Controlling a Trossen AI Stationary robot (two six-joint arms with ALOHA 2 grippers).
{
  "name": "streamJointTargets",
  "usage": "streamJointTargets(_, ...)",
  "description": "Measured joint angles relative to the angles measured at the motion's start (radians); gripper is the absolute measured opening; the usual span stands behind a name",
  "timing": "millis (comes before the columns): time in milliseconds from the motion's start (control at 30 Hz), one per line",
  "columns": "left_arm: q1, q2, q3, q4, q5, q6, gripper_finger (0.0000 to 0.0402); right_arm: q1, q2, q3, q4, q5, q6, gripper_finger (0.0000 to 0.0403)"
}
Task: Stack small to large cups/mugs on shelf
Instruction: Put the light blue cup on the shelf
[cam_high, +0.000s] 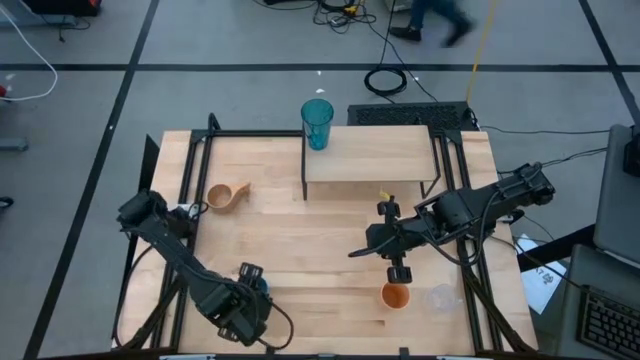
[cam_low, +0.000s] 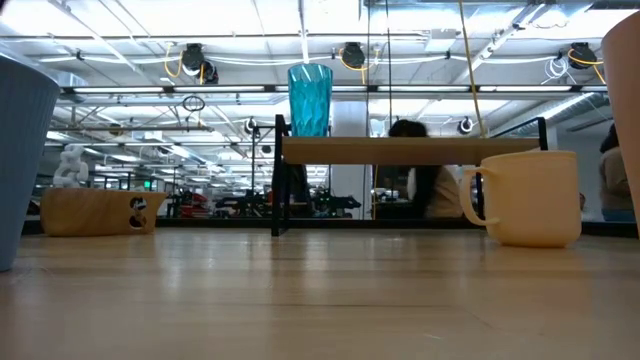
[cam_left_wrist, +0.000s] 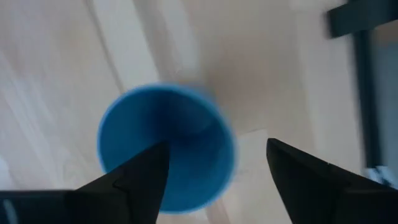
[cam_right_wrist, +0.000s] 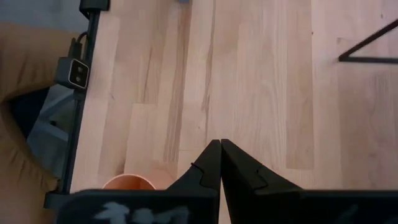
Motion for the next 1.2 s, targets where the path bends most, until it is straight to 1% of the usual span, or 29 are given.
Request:
streamJointTargets(100, 0.006, -0.001, -0.042, 0.035, -0.002, -0.016, 0.0233, 0.000, 0.000, 0.000, 0.010, 0.000, -0.007, 0.0000)
streamJointTargets(233, 0.006, 0.000, -0.088, 0.105, 0.003, 0.002, 0.0183, 0.000, 0.000, 0.000, 0.010, 0.000, -0.007, 0.0000)
streamJointTargets(333, 0.006, 0.000, -0.107, 0.118, 0.006, 0.019, 0.0136, 0.000, 0.000, 0.000, 0.011, 0.000, -0.007, 0.0000)
streamJointTargets(467, 0.012, -0.006, -0.106, 0.114, 0.010, 0.046, 0.0062, 0.000, 0.000, 0.000, 0.025, 0.003, -0.007, 0.0000)
streamJointTargets(533, 0.016, -0.023, -0.104, 0.111, 0.010, 0.059, 0.0023, 0.000, 0.000, 0.000, 0.030, 0.028, -0.007, 0.0000)
streamJointTargets(567, 0.020, -0.031, -0.095, 0.103, 0.010, 0.069, 0.0013, 0.001, 0.000, 0.000, 0.030, 0.041, -0.007, 0.0000)
streamJointTargets(667, 0.030, -0.068, -0.074, 0.102, 0.003, 0.101, 0.0011, 0.000, 0.000, 0.000, 0.031, 0.059, -0.007, 0.0000)
streamJointTargets(767, 0.048, -0.115, -0.027, 0.093, -0.024, 0.167, 0.0006, 0.000, 0.000, 0.000, 0.041, 0.077, -0.007, 0.0000)
streamJointTargets(867, 0.063, -0.161, 0.028, 0.066, -0.095, 0.239, 0.0006, 0.003, 0.000, 0.000, 0.069, 0.091, -0.012, 0.0000)
streamJointTargets(967, 0.081, -0.189, 0.100, 0.059, -0.146, 0.340, 0.0004, 0.019, 0.000, -0.001, 0.099, 0.156, -0.020, 0.0000)
streamJointTargets(1033, 0.094, -0.199, 0.146, 0.050, -0.187, 0.411, 0.0005, 0.035, -0.001, -0.011, 0.145, 0.202, -0.027, 0.0000)
streamJointTargets(1200, 0.129, -0.199, 0.242, 0.048, -0.224, 0.583, 0.0004, 0.060, -0.002, -0.088, 0.308, 0.206, -0.067, 0.0000)
